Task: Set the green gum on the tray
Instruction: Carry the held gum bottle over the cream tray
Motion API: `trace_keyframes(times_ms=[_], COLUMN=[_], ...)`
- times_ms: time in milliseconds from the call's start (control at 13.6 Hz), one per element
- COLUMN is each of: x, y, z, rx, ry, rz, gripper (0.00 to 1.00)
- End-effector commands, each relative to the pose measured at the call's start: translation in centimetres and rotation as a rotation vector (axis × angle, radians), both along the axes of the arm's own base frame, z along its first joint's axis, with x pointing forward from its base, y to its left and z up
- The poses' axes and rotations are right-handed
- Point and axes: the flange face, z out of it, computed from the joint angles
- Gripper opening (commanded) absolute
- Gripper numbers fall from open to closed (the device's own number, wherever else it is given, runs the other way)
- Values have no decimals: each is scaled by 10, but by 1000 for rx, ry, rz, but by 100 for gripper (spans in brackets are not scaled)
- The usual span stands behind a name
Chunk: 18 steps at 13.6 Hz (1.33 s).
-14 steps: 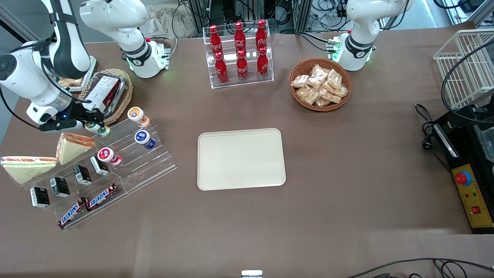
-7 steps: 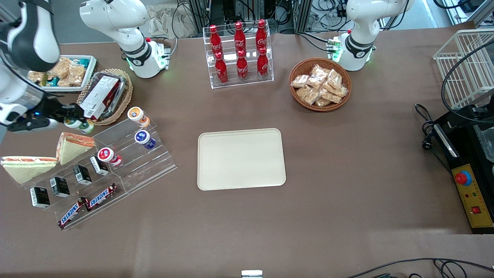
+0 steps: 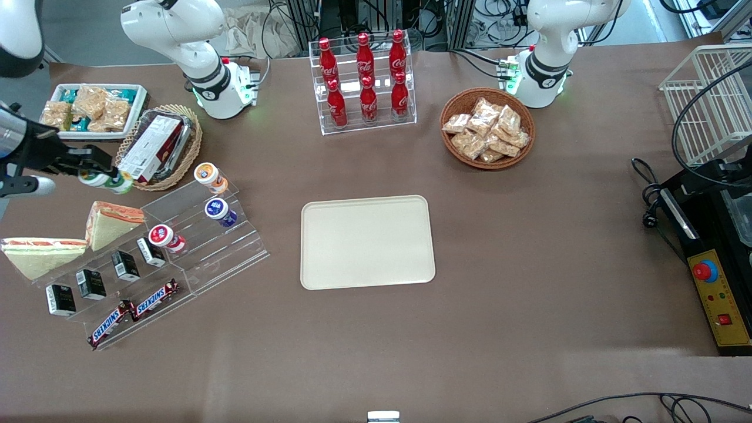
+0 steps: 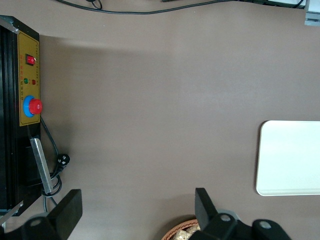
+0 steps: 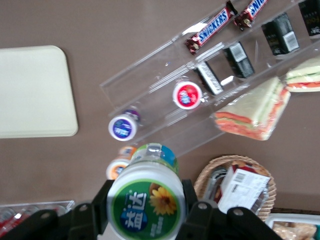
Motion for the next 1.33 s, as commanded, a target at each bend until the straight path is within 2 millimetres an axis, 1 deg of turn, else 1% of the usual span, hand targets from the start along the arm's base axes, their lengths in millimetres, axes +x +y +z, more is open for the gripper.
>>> trace_keyframes(times_ms=[0, 148, 295, 369, 443, 516, 590, 664, 959, 1033, 1107, 1254], x=[16, 24, 27, 27, 28, 28, 26, 23, -7, -11, -16, -21], y=[84, 152, 211, 236, 260, 277, 289, 293, 318, 323, 329, 328], z=[6, -1, -14, -20, -36, -61, -80, -104, -208, -232, -253, -287], rx=[10, -24, -37, -26, -20, -25, -19, -15, 7, 7, 4, 2], ry=[34, 44, 31, 7, -8, -7, -19, -28, -93, -101, -104, -114], rz=[-126, -221, -308, -347, -366, -386, -407, -420, -448, -457, -460, -468], gripper=[28, 28, 28, 28, 28, 28, 28, 28, 28, 28, 28, 28])
